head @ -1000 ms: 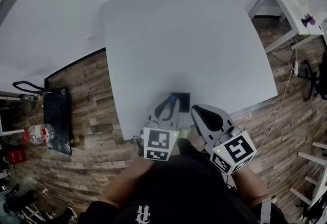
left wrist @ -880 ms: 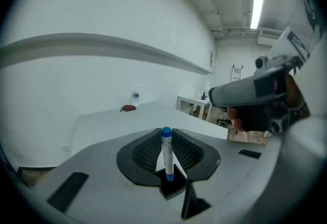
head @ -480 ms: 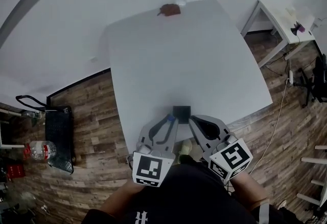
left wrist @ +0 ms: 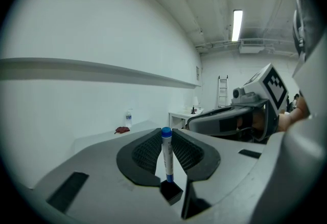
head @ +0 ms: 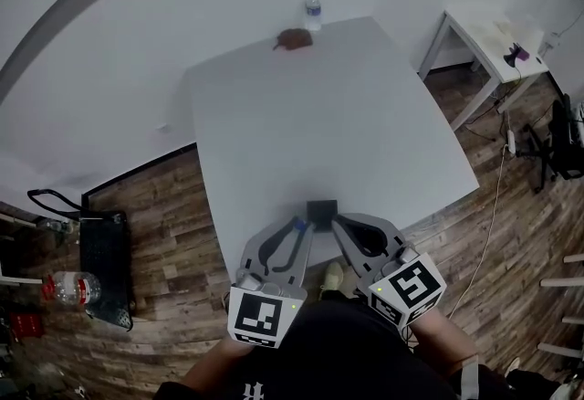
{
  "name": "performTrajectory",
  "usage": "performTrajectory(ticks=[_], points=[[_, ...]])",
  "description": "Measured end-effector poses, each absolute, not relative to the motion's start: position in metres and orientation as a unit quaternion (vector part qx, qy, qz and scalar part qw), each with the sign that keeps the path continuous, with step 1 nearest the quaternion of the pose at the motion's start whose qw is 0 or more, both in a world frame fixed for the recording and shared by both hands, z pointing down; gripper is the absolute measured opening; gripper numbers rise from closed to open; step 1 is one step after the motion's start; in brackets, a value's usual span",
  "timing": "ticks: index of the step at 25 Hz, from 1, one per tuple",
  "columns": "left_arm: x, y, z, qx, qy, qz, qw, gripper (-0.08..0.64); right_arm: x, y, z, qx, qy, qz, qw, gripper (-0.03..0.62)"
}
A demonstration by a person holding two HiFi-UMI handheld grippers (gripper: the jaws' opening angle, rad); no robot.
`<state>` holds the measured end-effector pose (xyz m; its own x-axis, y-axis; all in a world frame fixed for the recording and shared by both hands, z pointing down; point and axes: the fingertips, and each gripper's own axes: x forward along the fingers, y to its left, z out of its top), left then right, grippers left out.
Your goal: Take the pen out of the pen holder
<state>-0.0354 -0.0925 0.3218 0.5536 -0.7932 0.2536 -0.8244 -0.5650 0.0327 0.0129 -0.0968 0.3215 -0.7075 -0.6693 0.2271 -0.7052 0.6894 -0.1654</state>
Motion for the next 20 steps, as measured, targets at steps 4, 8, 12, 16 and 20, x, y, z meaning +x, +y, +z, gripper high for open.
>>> performTrajectory(ticks=[4, 8, 12, 16, 20], points=[[-0.038, -0.092, 0.321, 0.879, -0.461, 0.101, 0.073, 0.066, 0.009, -0.096, 0.322, 0.375, -0.916, 0.117, 0.078, 0.011], [-0.041, -0.092, 0.320, 0.879, -0.460, 0.098, 0.074, 0.066, 0.004, -0.097, 0.321, 0.374, -0.917, 0.114, 0.082, 0.011], [-0.041, -0.093, 0.319, 0.880, -0.459, 0.096, 0.075, 0.066, 0.002, -0.099, 0.320, 0.376, -0.916, 0.112, 0.085, 0.011], [-0.040, -0.094, 0.319, 0.880, -0.459, 0.095, 0.075, 0.066, 0.002, -0.099, 0.320, 0.376, -0.916, 0.112, 0.086, 0.011], [-0.039, -0.094, 0.319, 0.881, -0.458, 0.094, 0.074, 0.066, 0.002, -0.099, 0.321, 0.374, -0.917, 0.111, 0.086, 0.011]])
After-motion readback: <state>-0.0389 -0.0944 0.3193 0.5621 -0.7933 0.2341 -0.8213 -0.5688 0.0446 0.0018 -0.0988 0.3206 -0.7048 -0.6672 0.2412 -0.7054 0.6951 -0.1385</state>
